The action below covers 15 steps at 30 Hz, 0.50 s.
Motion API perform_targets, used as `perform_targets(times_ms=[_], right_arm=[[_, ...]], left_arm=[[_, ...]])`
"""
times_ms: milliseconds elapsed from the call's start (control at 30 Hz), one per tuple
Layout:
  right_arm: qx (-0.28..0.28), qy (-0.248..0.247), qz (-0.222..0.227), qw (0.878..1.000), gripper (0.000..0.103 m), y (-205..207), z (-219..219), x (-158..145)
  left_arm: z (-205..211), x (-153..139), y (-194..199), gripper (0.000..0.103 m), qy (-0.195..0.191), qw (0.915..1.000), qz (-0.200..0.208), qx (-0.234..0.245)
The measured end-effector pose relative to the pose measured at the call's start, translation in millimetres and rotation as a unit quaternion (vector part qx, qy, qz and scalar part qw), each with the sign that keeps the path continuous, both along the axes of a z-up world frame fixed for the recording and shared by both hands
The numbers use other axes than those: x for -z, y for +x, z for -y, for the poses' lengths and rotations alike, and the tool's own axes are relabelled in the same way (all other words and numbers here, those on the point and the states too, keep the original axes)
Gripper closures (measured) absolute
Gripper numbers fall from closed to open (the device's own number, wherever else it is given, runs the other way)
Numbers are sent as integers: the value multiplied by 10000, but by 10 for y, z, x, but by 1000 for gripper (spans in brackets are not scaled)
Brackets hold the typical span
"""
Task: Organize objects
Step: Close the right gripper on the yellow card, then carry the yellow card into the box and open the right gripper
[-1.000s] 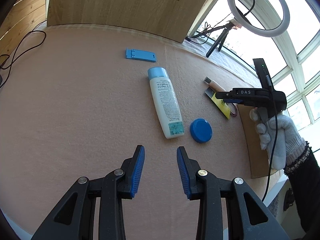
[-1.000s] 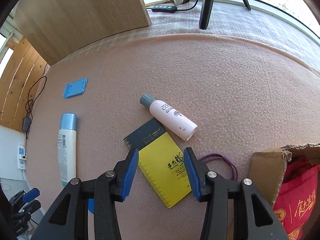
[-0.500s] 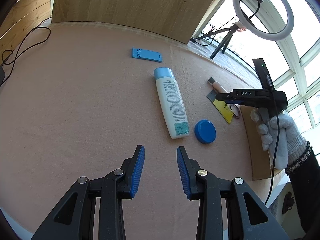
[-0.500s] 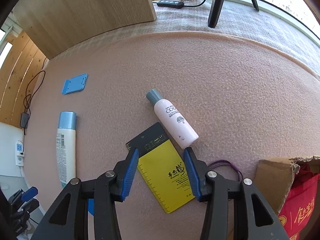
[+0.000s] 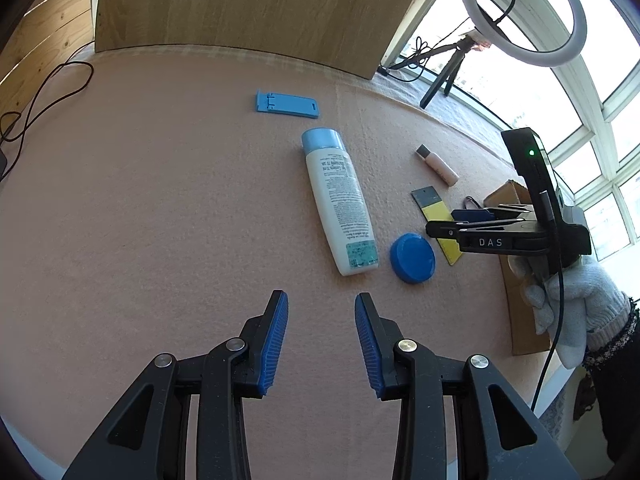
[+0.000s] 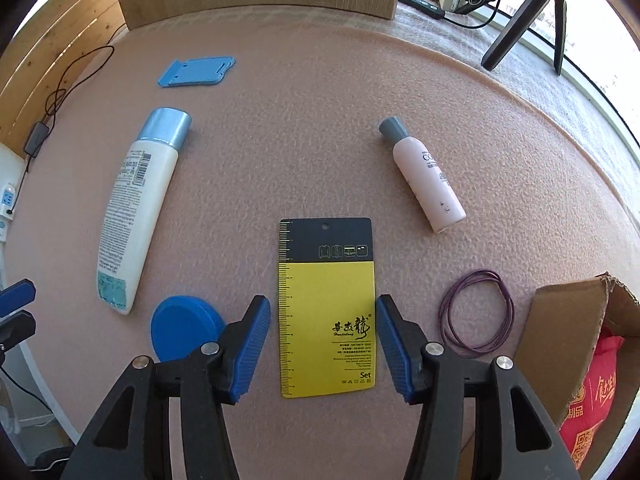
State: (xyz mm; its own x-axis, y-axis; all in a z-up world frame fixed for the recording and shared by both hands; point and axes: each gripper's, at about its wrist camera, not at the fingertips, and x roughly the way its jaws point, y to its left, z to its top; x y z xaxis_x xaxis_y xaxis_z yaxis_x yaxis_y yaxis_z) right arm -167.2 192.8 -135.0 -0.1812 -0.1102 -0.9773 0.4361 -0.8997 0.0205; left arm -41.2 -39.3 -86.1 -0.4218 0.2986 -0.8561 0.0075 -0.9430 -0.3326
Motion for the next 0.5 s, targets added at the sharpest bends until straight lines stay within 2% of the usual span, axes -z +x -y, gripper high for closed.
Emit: perform_targets(times_ms=[167,300,500], right_arm=[[74,13,-87,9999,53,77,-36,-2],[61,39,-146,9999,57,178,-97,-15],[237,-39,-203,9995,58,287,-219,-44]], left_arm=[[-31,-3,2,56,-26,10000,-8,20],[-40,-4,7,55,-31,10000,-3,23],[-90,-4,-3,55,-38,10000,1,81]])
